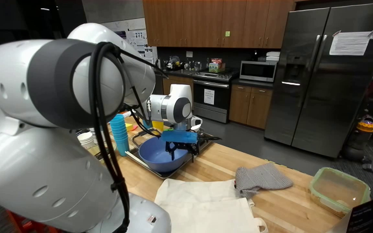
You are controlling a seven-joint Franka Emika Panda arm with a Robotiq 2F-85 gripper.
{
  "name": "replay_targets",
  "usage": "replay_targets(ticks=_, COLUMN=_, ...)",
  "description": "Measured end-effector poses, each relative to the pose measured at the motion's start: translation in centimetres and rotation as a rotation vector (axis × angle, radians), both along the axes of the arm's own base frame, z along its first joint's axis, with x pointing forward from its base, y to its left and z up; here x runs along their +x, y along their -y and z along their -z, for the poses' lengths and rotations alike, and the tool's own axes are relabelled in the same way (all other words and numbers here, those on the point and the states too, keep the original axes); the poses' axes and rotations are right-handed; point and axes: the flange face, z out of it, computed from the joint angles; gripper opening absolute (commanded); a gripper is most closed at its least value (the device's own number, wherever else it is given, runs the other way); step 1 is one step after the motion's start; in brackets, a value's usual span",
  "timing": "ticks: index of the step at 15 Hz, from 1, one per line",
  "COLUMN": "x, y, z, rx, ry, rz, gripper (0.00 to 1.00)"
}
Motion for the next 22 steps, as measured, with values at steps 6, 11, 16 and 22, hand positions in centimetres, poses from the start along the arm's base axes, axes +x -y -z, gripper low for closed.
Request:
replay_targets(ticks=6, x=0.6, y=0.8, z=0.1, rx=-0.003, ry=0.078, rz=0.128, gripper=1.00)
replay_targets(ticks=11, x=-1.4, y=11.3, z=6.5, rx=-0.007, ry=0.166, rz=0.249, gripper=1.00)
replay_targets(ticks=16, x=-1.3, y=21.1, z=9.8, rx=-0.019, ry=0.250, rz=0.330, gripper=1.00)
replay_targets(ticks=22, x=-1.1, y=22.0, z=9.8, rx=-0.024, ry=0.269, rz=0.331, gripper=1.00)
